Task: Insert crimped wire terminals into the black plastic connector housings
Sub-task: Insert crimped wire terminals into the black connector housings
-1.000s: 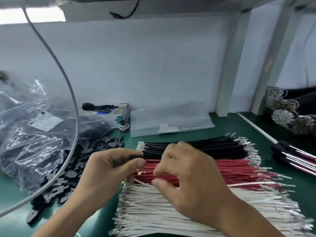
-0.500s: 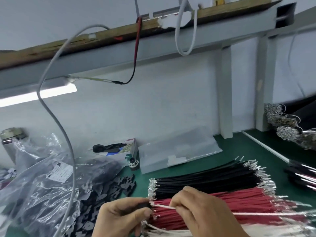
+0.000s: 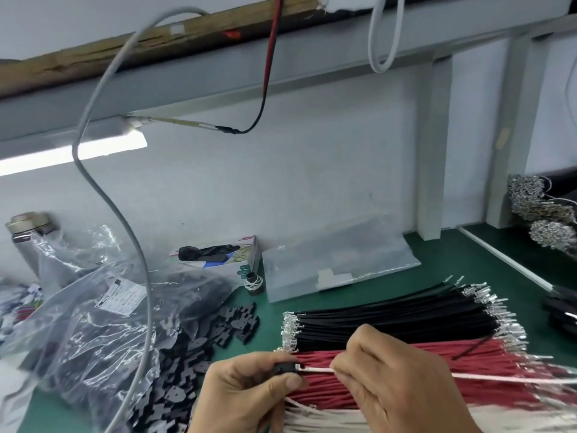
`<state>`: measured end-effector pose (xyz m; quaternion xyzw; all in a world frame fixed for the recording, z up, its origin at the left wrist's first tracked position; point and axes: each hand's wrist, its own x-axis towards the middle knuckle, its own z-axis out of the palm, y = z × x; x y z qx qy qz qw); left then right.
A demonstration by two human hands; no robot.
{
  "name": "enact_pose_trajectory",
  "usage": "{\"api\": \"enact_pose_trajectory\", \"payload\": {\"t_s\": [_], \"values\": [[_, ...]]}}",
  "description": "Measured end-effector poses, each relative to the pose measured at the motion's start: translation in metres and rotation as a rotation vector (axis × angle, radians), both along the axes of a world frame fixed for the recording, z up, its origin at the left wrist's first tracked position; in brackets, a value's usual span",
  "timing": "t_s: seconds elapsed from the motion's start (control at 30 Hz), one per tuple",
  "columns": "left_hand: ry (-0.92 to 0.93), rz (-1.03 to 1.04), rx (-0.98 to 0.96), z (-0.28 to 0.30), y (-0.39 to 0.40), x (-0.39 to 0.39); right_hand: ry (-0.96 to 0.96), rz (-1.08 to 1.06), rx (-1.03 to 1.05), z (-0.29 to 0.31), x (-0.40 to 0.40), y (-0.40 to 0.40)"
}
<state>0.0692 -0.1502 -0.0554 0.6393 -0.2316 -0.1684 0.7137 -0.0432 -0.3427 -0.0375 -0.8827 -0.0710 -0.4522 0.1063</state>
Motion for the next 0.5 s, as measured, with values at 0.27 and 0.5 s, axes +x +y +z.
{"api": "enact_pose_trajectory", "payload": {"t_s": [0.27,0.5], "values": [[-0.083,-0.004,0.102,-0.001,0.002,-0.004,0.014,0.001,-0.015,-0.009,0.009,0.0],[-0.142,-0.008,0.145,-0.001,0.003,-0.003,0.044,0.059,0.08,-0.019,0.015,0.007]]}}
